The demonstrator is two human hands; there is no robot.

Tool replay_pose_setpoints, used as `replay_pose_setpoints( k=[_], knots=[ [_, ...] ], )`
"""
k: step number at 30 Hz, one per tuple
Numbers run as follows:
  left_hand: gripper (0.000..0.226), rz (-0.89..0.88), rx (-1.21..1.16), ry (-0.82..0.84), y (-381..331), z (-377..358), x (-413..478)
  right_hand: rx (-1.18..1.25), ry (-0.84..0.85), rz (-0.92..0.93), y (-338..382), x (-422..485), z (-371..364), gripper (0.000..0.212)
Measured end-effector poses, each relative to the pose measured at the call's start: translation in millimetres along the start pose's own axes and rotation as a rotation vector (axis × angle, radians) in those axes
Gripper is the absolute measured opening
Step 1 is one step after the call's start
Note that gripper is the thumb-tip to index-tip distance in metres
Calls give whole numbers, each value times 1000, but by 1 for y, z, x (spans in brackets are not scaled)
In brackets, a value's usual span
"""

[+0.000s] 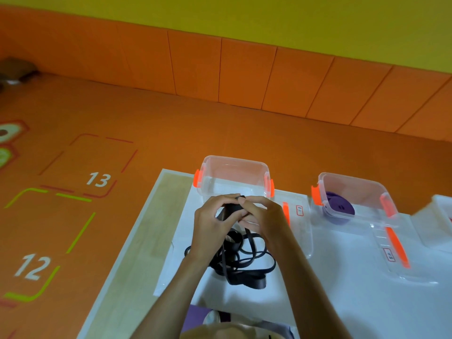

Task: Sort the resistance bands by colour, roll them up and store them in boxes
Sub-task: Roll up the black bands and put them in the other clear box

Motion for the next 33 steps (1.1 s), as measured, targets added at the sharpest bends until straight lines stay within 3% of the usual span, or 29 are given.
replay_pose_setpoints(
  k=[3,9,13,16,21,27,30,33],
  knots=[
    [39,63,-44,7,6,3,3,72,18,-16,0,3,6,27],
    [31,54,-138,136,11,0,10,171,43,-73,-6,6,8,31],
    [28,107,-161,176,17,2,18,72,47,-125,-9,8,6,29],
    [27,142,-147,216,20,3,24,26,67,-81,-3,12,8,28],
    [22,178,-238,155,20,0,31,18,156,147,12,19,11,23],
    [29,213,-359,155,21,0,37,267,256,70,4,25,5,24],
    [31,191,-305,255,12,8,50,110,276,77,2,26,7,25],
    [30,177,-155,356,3,14,61,-137,247,202,17,27,17,31]
  ],
)
Point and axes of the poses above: each hand's wrist, its own x-axis towards the middle knuckle, its own z-axis out of the back of the hand, y = z × x, the point moved 5 cm from there along x, towards the middle knuckle, and after that the axes turned 2 degrees about -x, right-handed, at the moved point
